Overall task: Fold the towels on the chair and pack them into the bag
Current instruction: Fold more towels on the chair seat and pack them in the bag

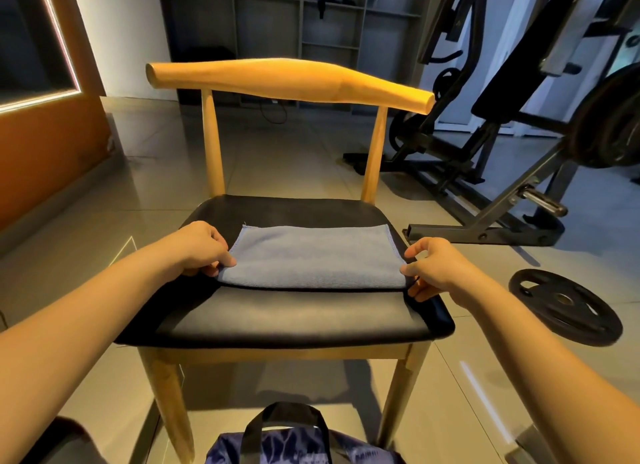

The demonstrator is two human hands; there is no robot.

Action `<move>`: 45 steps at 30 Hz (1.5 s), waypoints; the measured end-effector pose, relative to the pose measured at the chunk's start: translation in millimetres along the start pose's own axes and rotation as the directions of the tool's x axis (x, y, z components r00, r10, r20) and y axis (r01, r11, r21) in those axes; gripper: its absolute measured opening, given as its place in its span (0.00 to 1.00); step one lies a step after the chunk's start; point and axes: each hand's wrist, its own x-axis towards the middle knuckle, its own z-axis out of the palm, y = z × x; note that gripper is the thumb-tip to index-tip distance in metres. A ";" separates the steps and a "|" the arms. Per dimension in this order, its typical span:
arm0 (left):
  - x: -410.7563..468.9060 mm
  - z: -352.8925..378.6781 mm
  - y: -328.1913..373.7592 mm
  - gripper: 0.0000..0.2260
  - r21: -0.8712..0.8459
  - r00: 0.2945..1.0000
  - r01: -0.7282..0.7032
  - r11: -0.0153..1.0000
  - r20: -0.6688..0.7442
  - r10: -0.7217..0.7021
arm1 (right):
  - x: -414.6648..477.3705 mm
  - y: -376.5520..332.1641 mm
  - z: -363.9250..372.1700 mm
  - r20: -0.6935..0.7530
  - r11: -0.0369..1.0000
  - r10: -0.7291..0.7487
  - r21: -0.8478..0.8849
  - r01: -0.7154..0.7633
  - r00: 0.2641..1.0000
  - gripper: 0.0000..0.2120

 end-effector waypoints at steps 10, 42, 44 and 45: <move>4.2 -2.4 12.5 0.21 -0.248 0.990 0.138 0.959 0.072 -0.124 | 4.6 0.8 -0.1 -0.113 0.977 -0.025 -0.214 0.000 0.993 0.04; 24.5 4.0 40.4 0.13 -0.475 0.861 -0.483 0.735 -0.102 0.499 | 15.5 -118.8 89.4 0.145 0.830 -0.549 -0.013 0.557 0.823 0.28; 24.1 1.7 39.5 0.12 -0.540 0.859 -0.448 0.713 -0.038 0.511 | 24.0 -131.7 97.8 0.245 0.823 -0.557 0.036 0.566 0.794 0.27; 25.2 0.1 37.6 0.10 -0.573 0.863 -0.428 0.699 -0.029 0.504 | 28.2 -135.6 101.0 0.278 0.827 -0.551 0.053 0.560 0.787 0.21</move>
